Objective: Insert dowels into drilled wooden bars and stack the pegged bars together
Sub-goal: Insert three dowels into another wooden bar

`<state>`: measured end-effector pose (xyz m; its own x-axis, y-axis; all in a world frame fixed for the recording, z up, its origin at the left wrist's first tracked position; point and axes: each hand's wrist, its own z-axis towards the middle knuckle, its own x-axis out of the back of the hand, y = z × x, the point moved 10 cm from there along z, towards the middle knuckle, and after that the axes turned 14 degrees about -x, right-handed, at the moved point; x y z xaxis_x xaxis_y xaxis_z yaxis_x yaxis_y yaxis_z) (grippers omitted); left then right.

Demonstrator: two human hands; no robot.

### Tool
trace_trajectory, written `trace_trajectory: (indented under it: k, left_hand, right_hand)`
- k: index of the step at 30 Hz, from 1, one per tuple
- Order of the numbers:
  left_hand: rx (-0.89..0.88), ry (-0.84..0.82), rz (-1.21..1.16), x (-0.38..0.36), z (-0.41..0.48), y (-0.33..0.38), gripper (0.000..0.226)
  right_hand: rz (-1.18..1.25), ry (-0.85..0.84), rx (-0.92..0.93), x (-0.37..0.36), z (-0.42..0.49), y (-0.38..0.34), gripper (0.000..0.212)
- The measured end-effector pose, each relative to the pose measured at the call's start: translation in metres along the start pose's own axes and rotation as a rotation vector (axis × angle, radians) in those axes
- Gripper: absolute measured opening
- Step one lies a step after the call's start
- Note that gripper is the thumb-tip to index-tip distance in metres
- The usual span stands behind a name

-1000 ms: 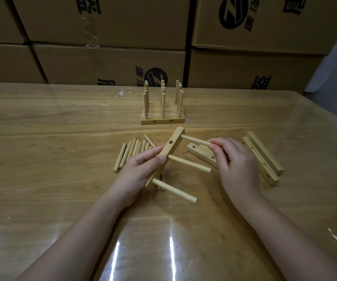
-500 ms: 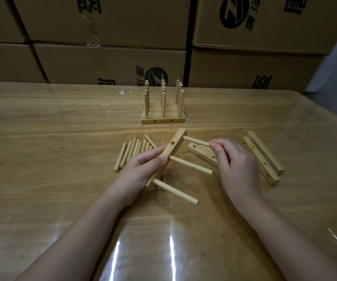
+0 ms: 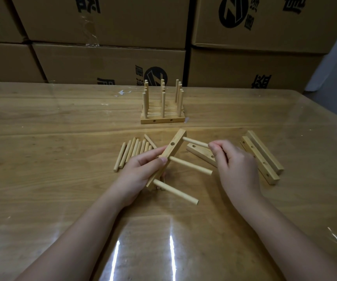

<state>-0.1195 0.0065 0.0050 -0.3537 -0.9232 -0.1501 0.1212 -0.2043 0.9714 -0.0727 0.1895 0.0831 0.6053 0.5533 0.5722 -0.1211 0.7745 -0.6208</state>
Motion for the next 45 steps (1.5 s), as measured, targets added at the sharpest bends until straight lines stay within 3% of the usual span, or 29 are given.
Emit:
trace_trajectory:
  k: [5,12,24,32,45]
  left_hand:
    - [-0.007,0.011,-0.021,-0.001,0.000,0.000,0.042]
    - [-0.020,0.010,-0.004,-0.001,0.000,0.001,0.040]
    - [-0.040,-0.004,0.069,-0.001,0.001,0.002,0.033]
    - [-0.055,-0.010,0.095,-0.001,0.001,0.002,0.030]
    - [-0.065,-0.032,0.190,-0.001,0.001,0.003,0.032]
  right_hand:
    - [0.014,-0.035,0.032,-0.010,-0.002,-0.002,0.018]
    - [-0.174,-0.023,0.113,-0.014,-0.001,-0.007,0.017]
    - [-0.260,-0.124,0.016,-0.019,-0.002,0.006,0.019]
    - [-0.206,-0.190,-0.036,-0.023,0.001,0.013,0.027]
    - [0.058,-0.337,-0.313,-0.036,0.003,0.040,0.033]
